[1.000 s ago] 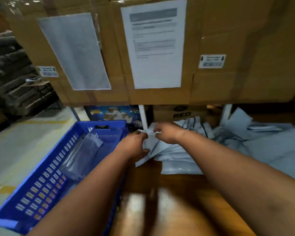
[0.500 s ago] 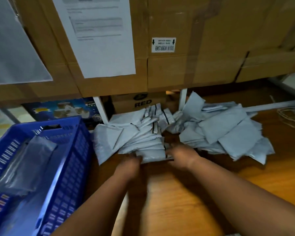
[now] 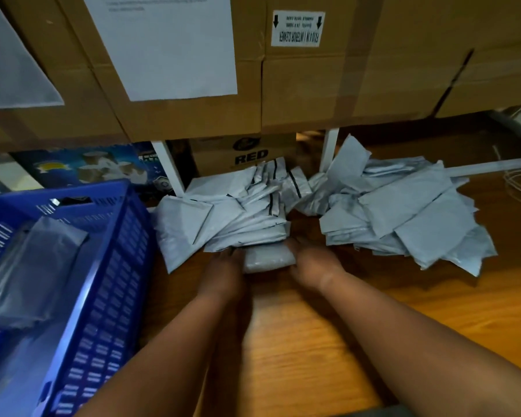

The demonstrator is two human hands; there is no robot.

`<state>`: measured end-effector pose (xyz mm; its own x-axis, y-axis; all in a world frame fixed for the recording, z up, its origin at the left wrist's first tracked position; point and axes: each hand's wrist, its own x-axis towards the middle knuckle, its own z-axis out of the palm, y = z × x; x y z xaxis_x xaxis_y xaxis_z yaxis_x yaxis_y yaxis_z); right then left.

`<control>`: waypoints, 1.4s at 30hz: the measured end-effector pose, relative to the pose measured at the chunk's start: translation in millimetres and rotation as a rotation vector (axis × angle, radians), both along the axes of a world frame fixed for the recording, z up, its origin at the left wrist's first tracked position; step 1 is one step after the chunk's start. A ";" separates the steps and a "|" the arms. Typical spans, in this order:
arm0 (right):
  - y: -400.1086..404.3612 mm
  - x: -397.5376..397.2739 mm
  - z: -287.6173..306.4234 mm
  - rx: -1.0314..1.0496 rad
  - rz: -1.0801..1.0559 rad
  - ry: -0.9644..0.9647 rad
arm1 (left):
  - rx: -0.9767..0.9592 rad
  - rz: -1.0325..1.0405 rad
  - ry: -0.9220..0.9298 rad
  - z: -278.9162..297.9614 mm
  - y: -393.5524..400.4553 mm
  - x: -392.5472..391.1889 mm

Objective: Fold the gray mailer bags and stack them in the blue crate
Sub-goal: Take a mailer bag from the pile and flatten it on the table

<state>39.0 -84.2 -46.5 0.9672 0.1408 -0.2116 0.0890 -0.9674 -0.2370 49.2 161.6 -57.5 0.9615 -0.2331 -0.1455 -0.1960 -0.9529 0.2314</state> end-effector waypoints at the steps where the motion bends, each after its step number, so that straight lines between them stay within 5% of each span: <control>1: -5.5 -5.7 5.4 0.020 0.010 -0.025 | 0.008 -0.004 -0.014 4.6 0.6 -2.9; 6: -45.7 -40.3 22.7 0.152 -0.039 0.000 | -0.090 -0.076 0.061 22.3 -4.1 -32.5; 11: -96.2 -76.2 13.1 0.528 -0.184 0.127 | -0.650 0.177 0.283 16.8 -16.1 -74.8; 14: -121.1 -103.7 -2.3 0.531 -0.213 0.178 | -0.756 0.282 0.386 2.3 -35.2 -111.1; 20: -145.7 -148.8 -15.7 0.164 -0.070 0.048 | -0.324 0.219 0.121 -17.2 -74.2 -161.5; 26: -134.9 -173.0 -3.4 -0.157 -0.024 -0.063 | -0.186 0.228 -0.065 -17.3 -84.7 -192.0; 31: -94.5 -190.9 2.8 -0.093 0.239 -0.211 | -0.007 -0.085 -0.355 -14.7 -94.9 -222.7; 38: -55.0 -182.2 -18.9 -0.117 0.380 -0.165 | 0.125 -0.215 -0.105 -24.3 -97.9 -230.5; 42: -56.3 -180.2 -29.6 -0.145 0.387 -0.153 | 0.118 -0.253 -0.147 -27.1 -99.2 -223.9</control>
<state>-141.2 -140.5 -76.1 0.8708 0.4781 -0.1144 0.4747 -0.8783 -0.0571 -174.7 62.4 -84.7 0.8878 -0.4576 -0.0495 -0.4536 -0.8881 0.0736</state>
